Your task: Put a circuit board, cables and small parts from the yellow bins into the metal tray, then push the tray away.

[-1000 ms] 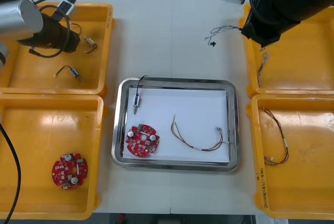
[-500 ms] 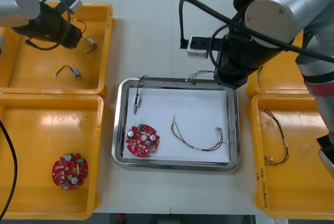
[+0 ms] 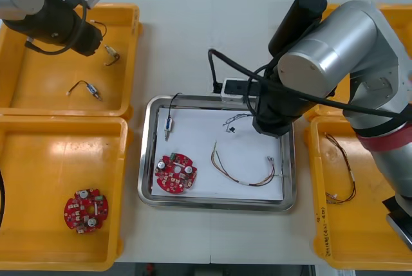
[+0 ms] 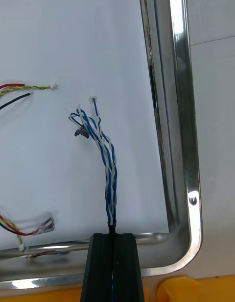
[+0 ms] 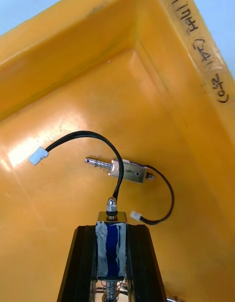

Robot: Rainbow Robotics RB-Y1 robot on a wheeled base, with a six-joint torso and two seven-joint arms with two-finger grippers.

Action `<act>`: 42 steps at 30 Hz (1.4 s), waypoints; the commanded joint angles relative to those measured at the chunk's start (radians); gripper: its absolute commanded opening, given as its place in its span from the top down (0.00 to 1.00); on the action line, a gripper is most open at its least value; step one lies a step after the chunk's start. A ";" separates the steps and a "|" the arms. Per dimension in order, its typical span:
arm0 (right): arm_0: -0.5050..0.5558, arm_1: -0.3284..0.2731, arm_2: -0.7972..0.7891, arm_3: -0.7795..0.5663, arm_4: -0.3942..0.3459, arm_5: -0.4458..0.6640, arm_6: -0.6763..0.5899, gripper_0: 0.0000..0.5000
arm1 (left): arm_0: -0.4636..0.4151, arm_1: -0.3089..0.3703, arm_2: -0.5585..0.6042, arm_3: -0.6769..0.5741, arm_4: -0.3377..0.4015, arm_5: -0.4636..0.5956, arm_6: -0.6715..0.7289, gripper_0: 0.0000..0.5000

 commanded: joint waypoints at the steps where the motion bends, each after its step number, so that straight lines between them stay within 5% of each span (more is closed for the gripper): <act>1: 0.004 0.039 0.063 -0.010 0.036 -0.030 -0.005 1.00 | 0.050 0.046 0.028 -0.125 -0.019 0.035 0.139 1.00; 21: 0.015 0.037 0.148 0.150 0.092 -0.197 0.012 1.00 | 0.171 0.044 0.028 -0.517 -0.057 0.223 0.432 1.00; 31: 0.016 0.023 0.148 0.159 0.108 -0.196 0.013 1.00 | 0.194 0.041 -0.021 -0.636 -0.092 0.269 0.624 1.00; 32: 0.016 0.022 0.148 0.159 0.112 -0.194 0.013 0.88 | 0.196 0.041 -0.024 -0.642 -0.092 0.273 0.635 1.00; 33: 0.015 0.022 0.148 0.159 0.118 -0.194 0.012 0.44 | 0.194 0.041 -0.028 -0.652 -0.095 0.284 0.651 1.00; 34: 0.015 0.022 0.148 0.159 0.124 -0.193 0.010 0.11 | 0.194 0.041 -0.031 -0.661 -0.095 0.293 0.664 1.00; 35: 0.015 0.022 0.148 0.159 0.127 -0.194 0.010 0.00 | 0.194 0.041 -0.032 -0.665 -0.097 0.296 0.671 1.00; 42: 0.015 0.005 0.143 0.142 0.131 -0.193 0.016 0.00 | 0.209 0.040 -0.041 -0.707 -0.103 0.315 0.740 1.00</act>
